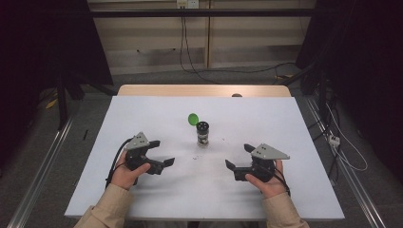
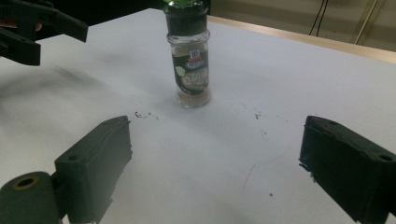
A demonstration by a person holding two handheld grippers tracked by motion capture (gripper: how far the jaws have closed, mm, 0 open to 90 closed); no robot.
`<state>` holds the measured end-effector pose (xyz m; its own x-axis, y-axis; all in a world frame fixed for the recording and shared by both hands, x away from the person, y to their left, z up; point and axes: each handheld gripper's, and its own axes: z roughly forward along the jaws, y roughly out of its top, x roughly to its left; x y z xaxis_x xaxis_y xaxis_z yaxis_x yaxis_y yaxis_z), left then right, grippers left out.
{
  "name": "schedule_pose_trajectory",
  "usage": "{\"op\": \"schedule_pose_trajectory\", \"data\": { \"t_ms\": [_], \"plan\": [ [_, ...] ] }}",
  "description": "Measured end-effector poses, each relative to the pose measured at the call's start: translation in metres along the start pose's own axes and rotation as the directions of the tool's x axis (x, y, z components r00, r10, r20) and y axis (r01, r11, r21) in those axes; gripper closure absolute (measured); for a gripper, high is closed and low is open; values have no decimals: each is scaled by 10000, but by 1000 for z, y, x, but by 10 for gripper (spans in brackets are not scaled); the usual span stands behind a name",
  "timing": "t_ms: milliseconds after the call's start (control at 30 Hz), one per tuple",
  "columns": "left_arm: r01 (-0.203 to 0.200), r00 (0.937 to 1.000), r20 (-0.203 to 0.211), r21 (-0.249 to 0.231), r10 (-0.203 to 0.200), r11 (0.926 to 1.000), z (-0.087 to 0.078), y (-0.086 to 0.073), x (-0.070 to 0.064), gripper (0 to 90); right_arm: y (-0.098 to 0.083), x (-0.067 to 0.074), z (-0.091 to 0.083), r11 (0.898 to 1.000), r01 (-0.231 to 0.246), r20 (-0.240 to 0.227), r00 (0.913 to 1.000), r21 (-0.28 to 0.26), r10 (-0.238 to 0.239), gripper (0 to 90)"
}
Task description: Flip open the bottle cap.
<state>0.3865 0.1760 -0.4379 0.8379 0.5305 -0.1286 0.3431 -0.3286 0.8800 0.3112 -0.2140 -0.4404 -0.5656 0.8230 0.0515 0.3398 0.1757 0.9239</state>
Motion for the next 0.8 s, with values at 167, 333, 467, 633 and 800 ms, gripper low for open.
{"op": "schedule_pose_trajectory", "data": {
  "t_ms": [167,333,467,633,800],
  "plan": [
    [37,9998,-188,-82,-38,10000,-13,-7,5,53,-4,-2,-5,10000,41,113,9999,50,-41,85],
    [1,9994,-352,-167,-6,9999,-25,-12,8,53,-9,-8,-13,9999,-84,315,9995,56,82,85],
    [-46,9991,-429,-213,36,9998,-31,-15,8,54,-14,-12,-19,9999,-112,428,9990,88,108,86],
    [-112,9988,-473,-127,106,9999,-36,-19,9,54,-17,-15,-25,9997,-228,539,9983,52,225,89],
    [-152,9981,-601,-109,145,9998,-40,-22,9,54,-21,-18,-28,9998,-182,628,9979,93,176,95]
  ]
}}
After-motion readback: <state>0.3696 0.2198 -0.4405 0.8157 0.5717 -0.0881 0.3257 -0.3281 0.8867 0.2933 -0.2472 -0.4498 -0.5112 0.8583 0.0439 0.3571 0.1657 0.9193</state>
